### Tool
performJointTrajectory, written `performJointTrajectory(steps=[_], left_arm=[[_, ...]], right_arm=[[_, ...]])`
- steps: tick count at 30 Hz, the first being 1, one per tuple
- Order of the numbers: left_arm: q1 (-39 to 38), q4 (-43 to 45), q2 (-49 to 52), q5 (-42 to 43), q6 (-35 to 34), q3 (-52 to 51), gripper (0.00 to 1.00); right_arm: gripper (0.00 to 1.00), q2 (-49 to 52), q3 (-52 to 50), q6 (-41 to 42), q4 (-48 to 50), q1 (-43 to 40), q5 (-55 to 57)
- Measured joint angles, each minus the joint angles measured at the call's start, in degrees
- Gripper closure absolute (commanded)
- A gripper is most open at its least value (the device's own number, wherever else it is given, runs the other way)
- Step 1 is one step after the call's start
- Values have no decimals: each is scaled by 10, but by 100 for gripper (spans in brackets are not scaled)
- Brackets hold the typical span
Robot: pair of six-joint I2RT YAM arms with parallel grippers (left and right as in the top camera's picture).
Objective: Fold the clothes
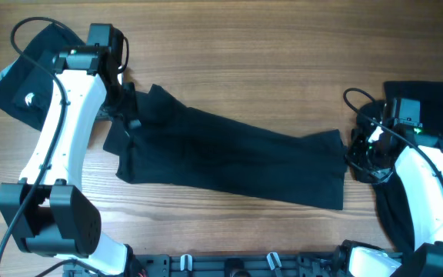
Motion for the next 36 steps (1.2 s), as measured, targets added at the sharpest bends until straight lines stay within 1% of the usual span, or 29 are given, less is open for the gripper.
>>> performJointTrajectory(steps=[1, 4, 7, 11, 13, 15, 16, 20, 24, 25, 26, 27, 29, 30, 34, 36], left_arm=[[0, 0, 0, -1, -2, 0, 80], [0, 0, 0, -2, -2, 0, 77], [0, 0, 0, -2, -3, 0, 75], [0, 4, 0, -2, -3, 0, 74], [0, 9, 0, -2, -3, 0, 74], [0, 14, 0, -2, -3, 0, 74], [0, 16, 0, -2, -3, 0, 74], [0, 20, 0, -2, -3, 0, 74], [0, 24, 0, -4, -3, 0, 74], [0, 27, 0, -4, -3, 0, 74], [0, 30, 0, -4, -3, 0, 74], [0, 31, 0, -4, -3, 0, 74], [0, 33, 0, -4, -3, 0, 74], [0, 33, 0, -4, -3, 0, 74], [0, 33, 0, -5, -3, 0, 74], [0, 33, 0, -6, -3, 0, 74]], right_arm=[[9, 0, -1, 3, 0, 0, 3], [8, 4, -4, 7, 21, -3, -4], [8, 39, -5, 7, 50, -19, -32], [16, 103, -6, -4, 57, -34, -60], [17, 134, -6, -16, 57, -38, -81], [20, 160, -6, -25, 57, -39, -92], [23, 172, -7, -28, 57, -39, -98], [62, 191, -21, -42, 68, -40, -122], [76, 191, -48, -117, 110, -43, -216], [88, 194, -53, -132, 114, -43, -235], [94, 196, -56, -143, 116, -43, -249], [96, 197, -58, -158, 117, -43, -260], [96, 197, -54, -167, 110, -43, -272], [96, 197, -43, -161, 88, -44, -264], [96, 171, 54, -115, -10, -65, -172], [96, 141, 109, -103, -39, -75, -121]])
